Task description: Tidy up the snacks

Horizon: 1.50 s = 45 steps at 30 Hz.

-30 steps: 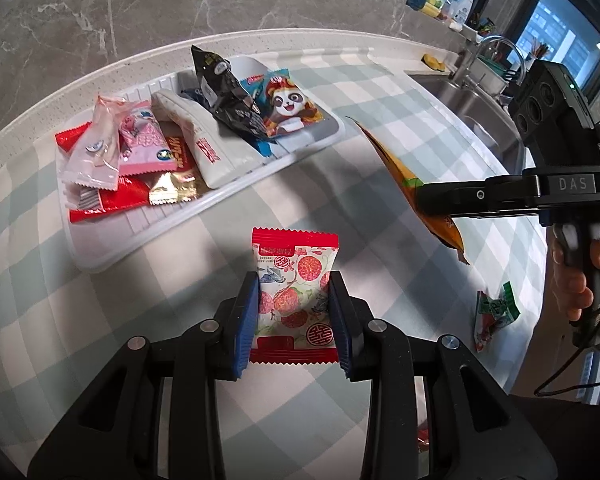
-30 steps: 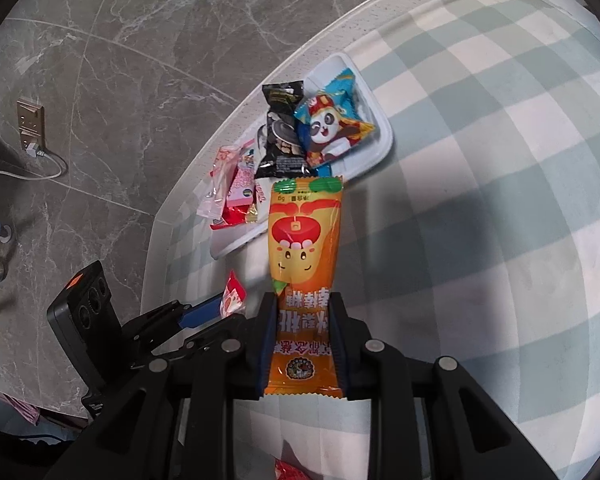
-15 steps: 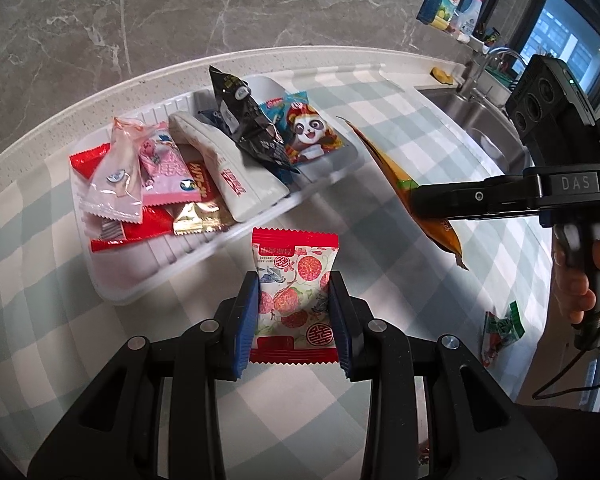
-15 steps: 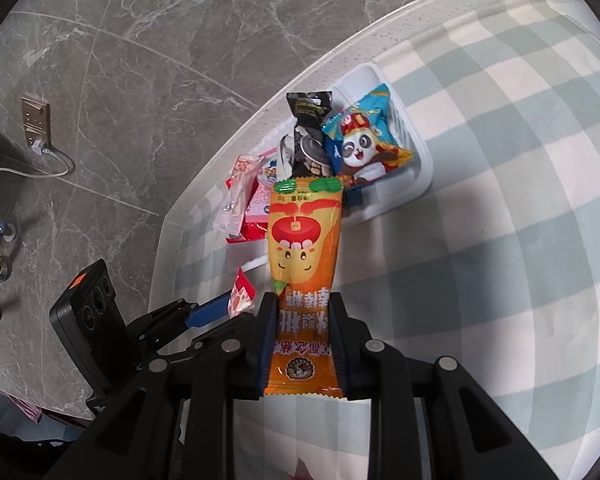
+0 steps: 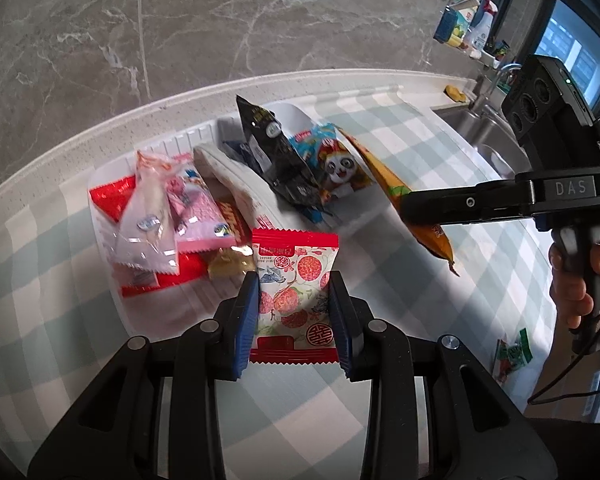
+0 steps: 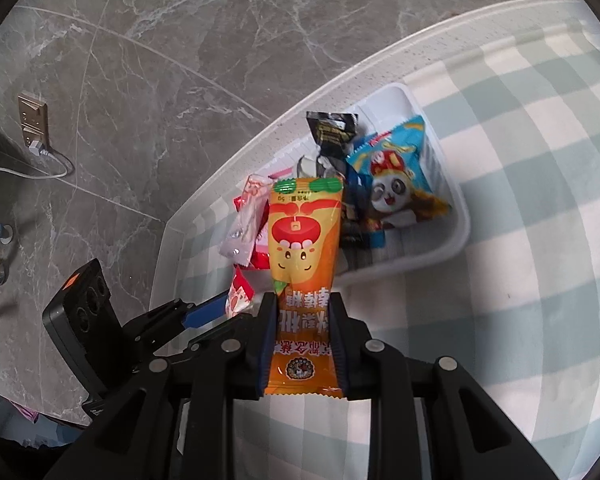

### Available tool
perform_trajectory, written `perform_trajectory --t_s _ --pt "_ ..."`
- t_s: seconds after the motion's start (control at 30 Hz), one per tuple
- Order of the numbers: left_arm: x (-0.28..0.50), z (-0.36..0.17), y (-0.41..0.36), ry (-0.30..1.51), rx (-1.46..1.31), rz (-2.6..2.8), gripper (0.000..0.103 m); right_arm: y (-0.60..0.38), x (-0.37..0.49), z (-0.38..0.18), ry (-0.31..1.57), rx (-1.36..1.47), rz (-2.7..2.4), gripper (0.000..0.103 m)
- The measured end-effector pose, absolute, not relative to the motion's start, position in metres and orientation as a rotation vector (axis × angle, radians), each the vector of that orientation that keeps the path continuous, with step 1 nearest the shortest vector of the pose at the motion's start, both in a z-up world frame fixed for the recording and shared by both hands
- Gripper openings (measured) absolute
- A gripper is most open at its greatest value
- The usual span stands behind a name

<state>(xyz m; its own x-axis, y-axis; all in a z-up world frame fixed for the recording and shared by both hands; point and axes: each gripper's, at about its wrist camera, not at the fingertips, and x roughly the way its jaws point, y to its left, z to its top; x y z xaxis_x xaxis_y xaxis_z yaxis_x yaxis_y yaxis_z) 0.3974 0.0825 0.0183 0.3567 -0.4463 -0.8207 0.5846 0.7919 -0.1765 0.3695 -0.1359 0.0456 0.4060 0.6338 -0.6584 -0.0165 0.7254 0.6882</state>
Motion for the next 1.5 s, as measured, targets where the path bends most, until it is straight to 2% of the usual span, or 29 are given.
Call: perform_trajectory --t_s 1.5 --pt "0.502 0.028 0.119 0.968 0.089 -0.532 0.031 -0.093 0.477 0.038 1.1 0.585 0.503 0.027"
